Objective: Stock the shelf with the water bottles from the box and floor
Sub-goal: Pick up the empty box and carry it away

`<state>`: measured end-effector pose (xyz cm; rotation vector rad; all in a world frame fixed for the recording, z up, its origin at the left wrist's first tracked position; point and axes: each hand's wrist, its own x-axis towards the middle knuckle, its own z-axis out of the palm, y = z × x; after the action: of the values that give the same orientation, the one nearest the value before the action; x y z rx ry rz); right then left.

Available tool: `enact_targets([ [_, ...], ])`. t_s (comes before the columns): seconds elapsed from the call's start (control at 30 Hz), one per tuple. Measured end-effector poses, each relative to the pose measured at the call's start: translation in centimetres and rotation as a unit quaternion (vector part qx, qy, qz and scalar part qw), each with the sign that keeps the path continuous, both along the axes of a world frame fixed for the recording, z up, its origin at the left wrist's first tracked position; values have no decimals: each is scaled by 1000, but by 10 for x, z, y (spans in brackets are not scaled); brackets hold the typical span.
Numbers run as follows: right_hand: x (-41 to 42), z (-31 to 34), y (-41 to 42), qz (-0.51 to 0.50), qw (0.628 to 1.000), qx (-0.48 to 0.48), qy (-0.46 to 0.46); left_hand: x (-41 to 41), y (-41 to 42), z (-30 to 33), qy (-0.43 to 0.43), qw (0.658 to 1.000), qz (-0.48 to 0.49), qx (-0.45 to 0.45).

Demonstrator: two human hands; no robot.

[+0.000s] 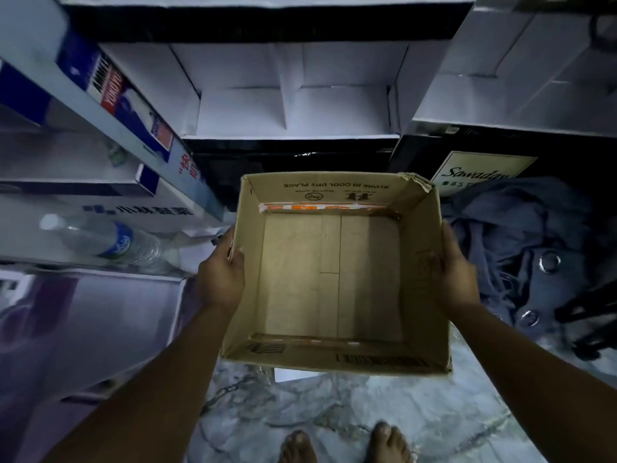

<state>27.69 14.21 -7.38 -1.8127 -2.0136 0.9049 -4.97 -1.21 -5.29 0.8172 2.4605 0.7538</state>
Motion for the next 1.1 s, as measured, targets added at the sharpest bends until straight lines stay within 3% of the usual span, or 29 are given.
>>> enact_targets([
  [0.43,-20,-60,15,-1,1000,-16,-4,-17,19,-67,8,1000,3,5],
  [1.1,-21,-73,25,20,1000,8,6,-23,22,-80,6,1000,6,-17],
])
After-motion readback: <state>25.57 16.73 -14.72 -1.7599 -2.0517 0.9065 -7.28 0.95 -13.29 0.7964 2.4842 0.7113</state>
